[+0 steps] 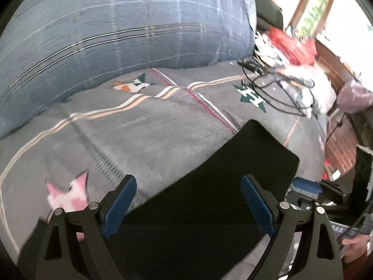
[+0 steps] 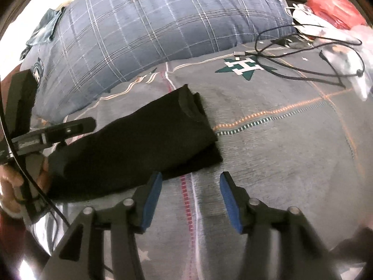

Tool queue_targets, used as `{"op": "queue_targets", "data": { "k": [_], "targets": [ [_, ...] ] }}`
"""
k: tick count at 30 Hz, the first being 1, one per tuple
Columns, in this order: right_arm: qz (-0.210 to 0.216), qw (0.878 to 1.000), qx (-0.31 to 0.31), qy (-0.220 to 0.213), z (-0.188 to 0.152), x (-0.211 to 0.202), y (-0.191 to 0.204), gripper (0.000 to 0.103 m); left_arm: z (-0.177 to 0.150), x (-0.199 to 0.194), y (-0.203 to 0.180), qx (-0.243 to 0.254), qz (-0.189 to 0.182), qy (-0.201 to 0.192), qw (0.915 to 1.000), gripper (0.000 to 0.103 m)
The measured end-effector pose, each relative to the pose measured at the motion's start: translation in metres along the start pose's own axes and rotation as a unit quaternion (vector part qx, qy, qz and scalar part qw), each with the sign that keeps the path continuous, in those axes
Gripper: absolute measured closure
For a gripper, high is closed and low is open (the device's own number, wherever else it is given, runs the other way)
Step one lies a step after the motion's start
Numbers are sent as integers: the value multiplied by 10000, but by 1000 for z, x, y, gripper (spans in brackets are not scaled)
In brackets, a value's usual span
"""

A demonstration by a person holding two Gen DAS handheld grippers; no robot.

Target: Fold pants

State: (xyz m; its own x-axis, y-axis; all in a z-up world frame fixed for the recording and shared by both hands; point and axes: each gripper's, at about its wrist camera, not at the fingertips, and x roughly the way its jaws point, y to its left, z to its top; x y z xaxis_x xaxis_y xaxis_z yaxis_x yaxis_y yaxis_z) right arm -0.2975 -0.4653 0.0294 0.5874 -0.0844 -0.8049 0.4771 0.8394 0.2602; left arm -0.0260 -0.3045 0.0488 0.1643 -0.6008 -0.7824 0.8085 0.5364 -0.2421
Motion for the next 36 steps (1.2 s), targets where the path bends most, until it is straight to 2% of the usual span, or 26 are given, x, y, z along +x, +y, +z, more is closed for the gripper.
{"op": "queue_targets", "data": {
  "k": [9,17,24,27,28,29,30,31,33,35,36],
  "targets": [
    [167,9998,62,-39,6,10,-3,47,42,51,-20,505,-485,382,9968,12],
    [396,9987,147,-291,6,14,-7,44,77,108,-42,801,-786,721,9911,12],
    [679,9958,373,-493,11,21,-5,43,97,141,-62,870,-1104,711,9875,12],
    [740,9947,474,-538,13,25,-6,58,100,152,-70,1007,-1120,673,9863,11],
    [744,9945,511,-539,15,27,-6,71,99,153,-71,1040,-1114,656,9861,11],
    [761,9941,565,-526,15,29,-7,76,99,156,-74,1101,-1096,627,9859,11],
    [795,9936,631,-502,16,30,-8,76,98,155,-75,1126,-1083,613,9858,11],
    [835,9927,721,-492,16,30,-9,75,97,154,-76,1124,-1070,602,9861,11],
    [907,9915,793,-483,15,26,-9,65,97,151,-75,1010,-1149,599,9864,11],
    [1113,9881,946,-482,11,21,-12,28,97,148,-71,899,-1240,623,9862,12],
    [1331,9843,1035,-527,8,17,-13,24,97,147,-69,901,-1223,640,9863,12]
  ]
}}
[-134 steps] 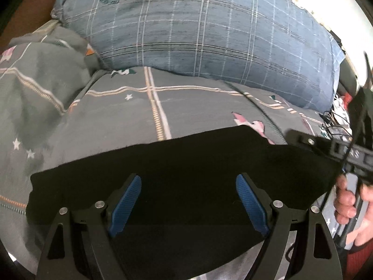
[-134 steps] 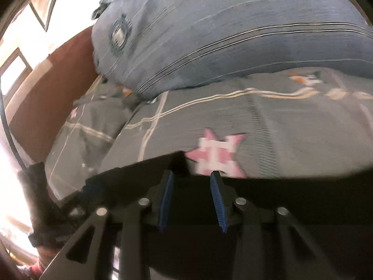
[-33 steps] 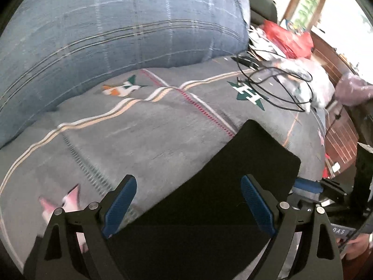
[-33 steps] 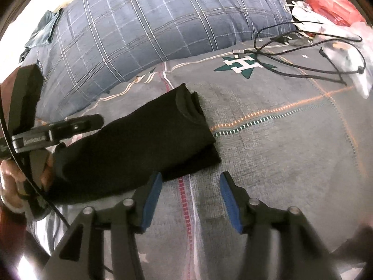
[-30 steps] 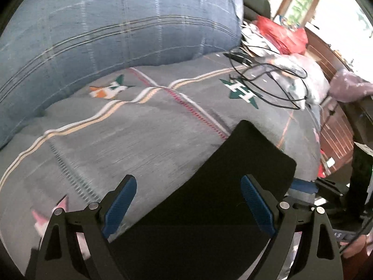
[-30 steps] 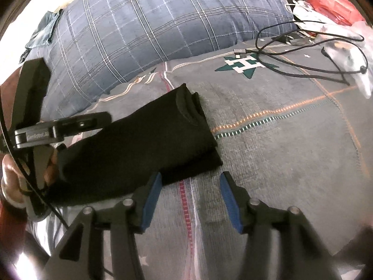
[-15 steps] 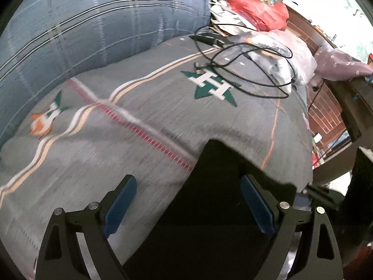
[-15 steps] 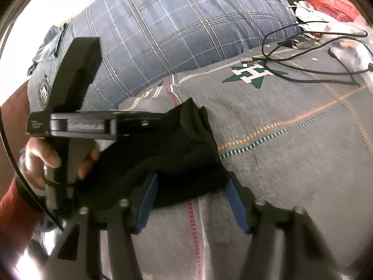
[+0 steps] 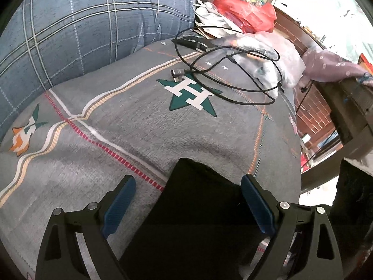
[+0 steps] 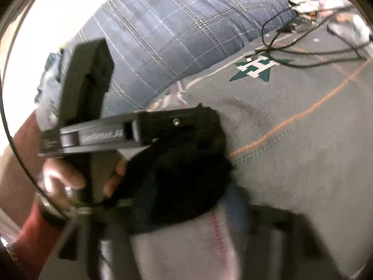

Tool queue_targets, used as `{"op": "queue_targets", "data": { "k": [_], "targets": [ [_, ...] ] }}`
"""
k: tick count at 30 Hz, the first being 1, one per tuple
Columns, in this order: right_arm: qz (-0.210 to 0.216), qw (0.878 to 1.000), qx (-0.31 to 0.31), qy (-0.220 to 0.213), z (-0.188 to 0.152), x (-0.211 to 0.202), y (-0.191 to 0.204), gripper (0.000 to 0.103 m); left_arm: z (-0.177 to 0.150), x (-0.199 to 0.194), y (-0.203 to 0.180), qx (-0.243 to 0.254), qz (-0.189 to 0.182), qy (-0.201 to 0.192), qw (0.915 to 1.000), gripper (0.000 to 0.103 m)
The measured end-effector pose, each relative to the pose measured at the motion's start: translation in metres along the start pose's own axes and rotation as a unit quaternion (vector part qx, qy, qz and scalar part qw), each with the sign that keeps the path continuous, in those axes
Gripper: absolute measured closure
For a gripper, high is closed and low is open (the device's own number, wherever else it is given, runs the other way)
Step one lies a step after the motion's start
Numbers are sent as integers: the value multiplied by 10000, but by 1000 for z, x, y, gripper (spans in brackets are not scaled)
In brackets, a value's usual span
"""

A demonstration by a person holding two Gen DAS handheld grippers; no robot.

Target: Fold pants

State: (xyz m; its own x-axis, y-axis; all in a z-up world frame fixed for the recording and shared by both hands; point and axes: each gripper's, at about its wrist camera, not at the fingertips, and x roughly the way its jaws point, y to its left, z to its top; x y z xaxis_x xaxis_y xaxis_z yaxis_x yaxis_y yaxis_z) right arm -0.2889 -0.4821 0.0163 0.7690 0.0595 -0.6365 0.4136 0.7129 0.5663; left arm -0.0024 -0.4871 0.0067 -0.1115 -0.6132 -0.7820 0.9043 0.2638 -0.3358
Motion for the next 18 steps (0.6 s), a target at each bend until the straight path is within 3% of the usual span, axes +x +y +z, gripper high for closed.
{"op": "queue_targets", "data": {
  "k": [3,9,12,14,15,18],
  "targets": [
    [209,9998,8,51,-4,-8,-1,23,0,0,3,103,7,165,9998,11],
    [181,9998,-100,60,-4,-1,1,23,12,9,0,210,-50,317,9993,6],
    [157,9998,138,-49,1,6,-3,36,17,20,-15,478,29,376,9981,7],
    [18,9997,216,-80,3,11,-7,69,17,26,-28,764,117,410,9962,23],
    [-83,9996,236,-87,3,12,-9,79,17,28,-33,879,187,406,9951,29],
    [18,9985,537,-75,3,11,-21,89,20,28,-34,846,147,373,9956,58]
  ]
}}
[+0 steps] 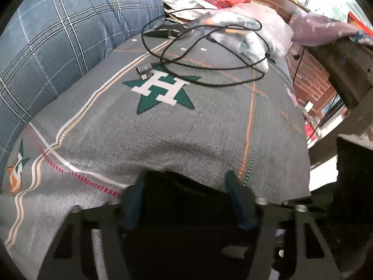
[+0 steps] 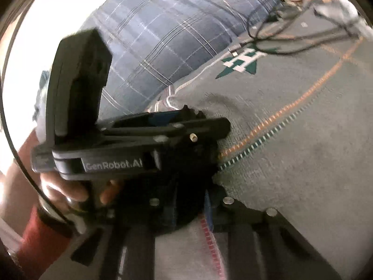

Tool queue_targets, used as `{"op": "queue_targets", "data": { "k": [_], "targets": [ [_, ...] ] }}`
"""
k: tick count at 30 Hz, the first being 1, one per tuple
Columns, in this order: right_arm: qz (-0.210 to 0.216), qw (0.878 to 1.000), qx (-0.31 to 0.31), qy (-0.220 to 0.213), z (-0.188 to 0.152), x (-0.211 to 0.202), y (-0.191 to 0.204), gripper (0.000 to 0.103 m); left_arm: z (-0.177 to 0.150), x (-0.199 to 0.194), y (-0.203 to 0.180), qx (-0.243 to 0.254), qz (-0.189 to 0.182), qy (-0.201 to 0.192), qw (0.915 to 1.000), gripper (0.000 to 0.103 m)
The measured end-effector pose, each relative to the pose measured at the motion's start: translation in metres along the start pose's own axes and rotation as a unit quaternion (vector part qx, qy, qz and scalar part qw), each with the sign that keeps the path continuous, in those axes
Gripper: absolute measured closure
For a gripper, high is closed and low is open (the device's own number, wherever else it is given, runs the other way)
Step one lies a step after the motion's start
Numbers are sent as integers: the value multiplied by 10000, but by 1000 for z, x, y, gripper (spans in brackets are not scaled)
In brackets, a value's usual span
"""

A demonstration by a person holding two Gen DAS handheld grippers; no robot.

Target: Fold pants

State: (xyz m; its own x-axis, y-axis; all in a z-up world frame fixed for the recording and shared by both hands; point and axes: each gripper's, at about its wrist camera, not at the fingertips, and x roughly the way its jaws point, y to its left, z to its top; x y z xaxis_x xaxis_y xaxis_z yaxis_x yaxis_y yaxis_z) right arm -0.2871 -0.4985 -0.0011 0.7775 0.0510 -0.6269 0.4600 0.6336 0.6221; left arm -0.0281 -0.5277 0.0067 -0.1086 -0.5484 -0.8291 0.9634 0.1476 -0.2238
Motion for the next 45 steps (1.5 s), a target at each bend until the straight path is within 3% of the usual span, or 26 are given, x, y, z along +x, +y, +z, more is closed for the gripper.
{"op": "queue_targets", "data": {
  "k": [1,3,8,12,18,21,25,28,31,33,34,37,40,43,45],
  "targets": [
    [37,10000,5,3,0,-1,0,89,1,-2,4,-120,-47,-28,9999,77],
    [-35,9997,-219,-63,-2,-5,8,90,-2,-7,12,-352,-98,-100,9993,86],
    [-130,9937,-1060,-333,-3,-25,50,90,-15,-51,13,-528,-257,-617,9964,89],
    [111,9860,-1604,-438,-6,-35,94,90,-37,-111,20,-732,-247,-1126,9906,89],
    [536,9687,-2418,-156,-30,-24,160,90,-118,-189,47,-1408,52,-1643,9763,88],
    [772,9567,-2804,154,-54,-5,193,90,-170,-218,62,-1895,283,-1797,9649,88],
    [960,9411,-3184,617,-91,26,224,90,-242,-245,80,-2618,677,-1862,9446,84],
    [973,9311,-3358,1042,-121,58,238,89,-294,-255,88,-3188,900,-1875,9247,60],
    [858,9271,-3388,1357,-138,82,240,75,-339,-267,92,-3718,883,-1965,9030,47],
    [1169,9306,-3116,1523,-134,78,238,62,-359,-279,87,-3891,940,-2083,8924,40],
    [1357,9307,-3018,1559,-132,72,239,57,-366,-283,82,-3925,954,-2131,8896,36],
    [1688,9330,-2885,1334,-110,42,231,53,-387,-298,63,-3934,972,-2191,8876,31],
    [1346,9404,-2970,964,-89,16,215,52,-392,-294,46,-3908,970,-2138,8900,26],
    [775,9492,-2944,798,-73,19,198,54,-383,-285,37,-3860,998,-2048,8939,24],
    [683,9526,-2844,836,-69,24,189,58,-371,-273,34,-3840,1055,-1910,8972,24]
  ]
}}
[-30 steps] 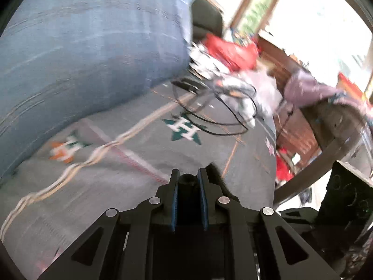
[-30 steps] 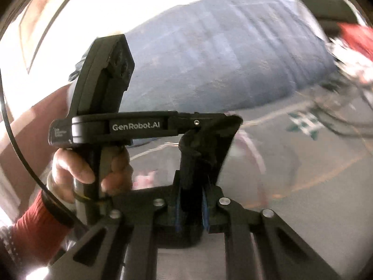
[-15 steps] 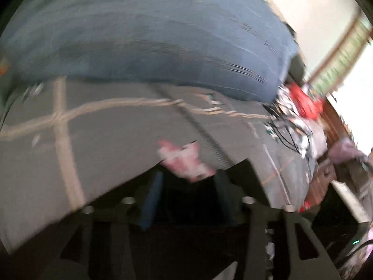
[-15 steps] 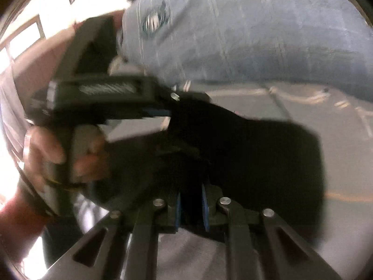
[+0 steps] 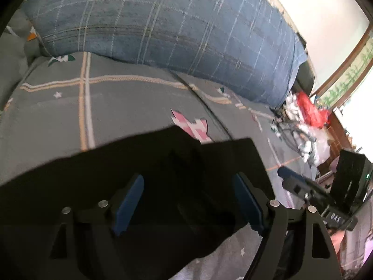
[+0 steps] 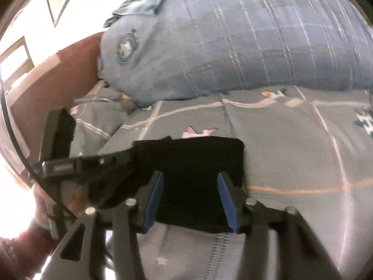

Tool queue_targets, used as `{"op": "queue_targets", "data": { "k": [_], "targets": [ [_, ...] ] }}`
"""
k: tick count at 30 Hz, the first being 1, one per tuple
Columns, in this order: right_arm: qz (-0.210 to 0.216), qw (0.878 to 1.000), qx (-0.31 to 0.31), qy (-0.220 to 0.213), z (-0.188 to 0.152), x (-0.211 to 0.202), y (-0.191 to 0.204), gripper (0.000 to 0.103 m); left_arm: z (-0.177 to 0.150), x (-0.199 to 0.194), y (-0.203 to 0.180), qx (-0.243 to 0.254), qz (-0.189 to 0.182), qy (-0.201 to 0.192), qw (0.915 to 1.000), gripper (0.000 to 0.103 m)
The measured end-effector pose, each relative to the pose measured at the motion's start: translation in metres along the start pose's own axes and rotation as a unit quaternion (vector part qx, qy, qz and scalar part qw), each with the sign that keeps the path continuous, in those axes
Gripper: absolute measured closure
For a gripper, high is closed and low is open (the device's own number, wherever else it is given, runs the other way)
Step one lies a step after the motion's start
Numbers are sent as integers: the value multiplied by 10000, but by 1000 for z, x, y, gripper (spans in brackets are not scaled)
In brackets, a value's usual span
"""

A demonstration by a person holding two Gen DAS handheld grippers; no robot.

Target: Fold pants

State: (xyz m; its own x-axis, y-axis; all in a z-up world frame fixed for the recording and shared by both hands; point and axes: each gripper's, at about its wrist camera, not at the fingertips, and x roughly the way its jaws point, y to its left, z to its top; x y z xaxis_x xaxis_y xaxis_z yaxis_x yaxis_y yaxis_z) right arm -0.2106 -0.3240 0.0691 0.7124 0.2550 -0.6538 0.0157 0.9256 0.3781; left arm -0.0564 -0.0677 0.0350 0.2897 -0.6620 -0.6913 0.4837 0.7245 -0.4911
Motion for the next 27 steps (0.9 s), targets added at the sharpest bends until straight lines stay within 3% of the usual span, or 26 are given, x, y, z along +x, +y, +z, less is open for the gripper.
{"op": "queue_targets", "data": {
  "k": [3,10,21,27],
  "targets": [
    [-231,9996,-159,43,0,16,2,65,4,19,-14,34,124,116,9999,24],
    [-1334,9879,-726,321,-3,49,12,69,-1,35,-43,422,784,65,9960,26],
    [-1807,9777,-1007,366,-2,43,21,66,-22,20,-43,458,963,-152,9942,26],
    [-2204,9687,-1100,322,0,31,23,64,-31,-7,-31,324,1014,-284,9939,26]
  ]
}}
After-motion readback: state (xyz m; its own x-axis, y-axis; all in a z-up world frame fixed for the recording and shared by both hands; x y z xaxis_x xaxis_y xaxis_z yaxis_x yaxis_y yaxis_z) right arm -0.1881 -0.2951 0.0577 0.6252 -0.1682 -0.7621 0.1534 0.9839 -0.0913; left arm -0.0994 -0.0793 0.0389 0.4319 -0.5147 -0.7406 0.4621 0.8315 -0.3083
